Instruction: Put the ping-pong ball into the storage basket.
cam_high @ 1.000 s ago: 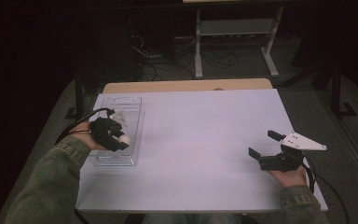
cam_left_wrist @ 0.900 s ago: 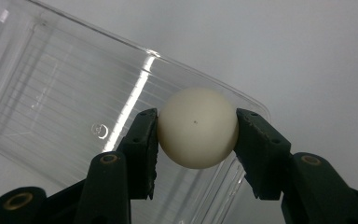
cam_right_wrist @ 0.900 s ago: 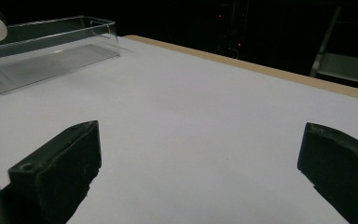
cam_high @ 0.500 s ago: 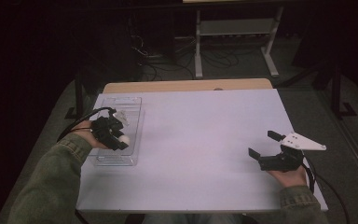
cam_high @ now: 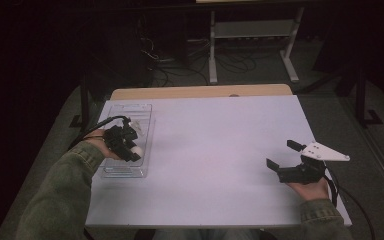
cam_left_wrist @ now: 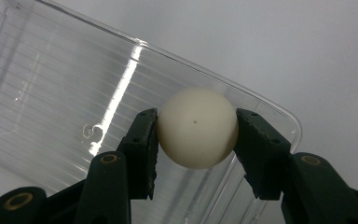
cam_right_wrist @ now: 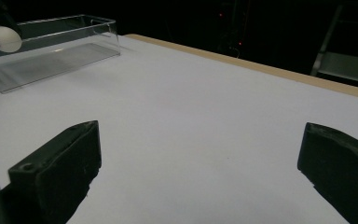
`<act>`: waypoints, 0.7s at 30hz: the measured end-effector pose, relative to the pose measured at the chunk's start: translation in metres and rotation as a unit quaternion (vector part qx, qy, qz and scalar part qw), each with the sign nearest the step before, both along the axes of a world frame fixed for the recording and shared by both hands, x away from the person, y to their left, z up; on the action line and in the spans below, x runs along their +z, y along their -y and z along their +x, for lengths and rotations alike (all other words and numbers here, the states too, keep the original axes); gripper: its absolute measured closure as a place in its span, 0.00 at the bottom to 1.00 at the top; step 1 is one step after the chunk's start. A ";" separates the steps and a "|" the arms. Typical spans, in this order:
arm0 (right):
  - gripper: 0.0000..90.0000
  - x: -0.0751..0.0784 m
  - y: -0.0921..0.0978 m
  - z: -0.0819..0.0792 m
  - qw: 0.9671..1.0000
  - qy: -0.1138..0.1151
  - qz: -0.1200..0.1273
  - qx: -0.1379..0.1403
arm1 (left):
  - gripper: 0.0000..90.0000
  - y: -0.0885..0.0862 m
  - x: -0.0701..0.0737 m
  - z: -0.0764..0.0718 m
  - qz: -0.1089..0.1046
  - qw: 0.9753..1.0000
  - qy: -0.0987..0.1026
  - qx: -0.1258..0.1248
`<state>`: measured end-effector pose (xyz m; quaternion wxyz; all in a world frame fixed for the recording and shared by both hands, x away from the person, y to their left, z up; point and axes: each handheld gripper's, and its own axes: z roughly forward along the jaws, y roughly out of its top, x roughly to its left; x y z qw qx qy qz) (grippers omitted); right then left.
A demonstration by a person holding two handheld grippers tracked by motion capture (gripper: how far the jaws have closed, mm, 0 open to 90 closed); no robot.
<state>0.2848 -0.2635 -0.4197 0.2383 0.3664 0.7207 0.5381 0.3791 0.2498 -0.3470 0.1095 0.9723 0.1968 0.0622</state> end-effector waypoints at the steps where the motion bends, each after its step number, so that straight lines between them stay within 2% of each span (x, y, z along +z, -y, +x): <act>1: 0.00 0.000 0.000 0.000 1.000 0.000 0.000 0.000 | 0.56 0.000 -0.001 0.001 0.002 1.000 -0.002 0.000; 7: 0.00 0.000 0.000 0.000 1.000 0.000 0.000 -0.001 | 0.56 0.001 -0.011 0.002 0.013 1.000 -0.011 -0.002; 14: 0.00 -0.001 0.001 0.000 1.000 -0.001 0.000 -0.002 | 0.56 0.000 -0.020 0.007 0.014 1.000 -0.021 0.004; 21: 0.00 -0.001 0.001 0.000 1.000 -0.003 -0.002 -0.002 | 0.56 0.004 -0.026 0.010 0.018 0.999 -0.034 -0.003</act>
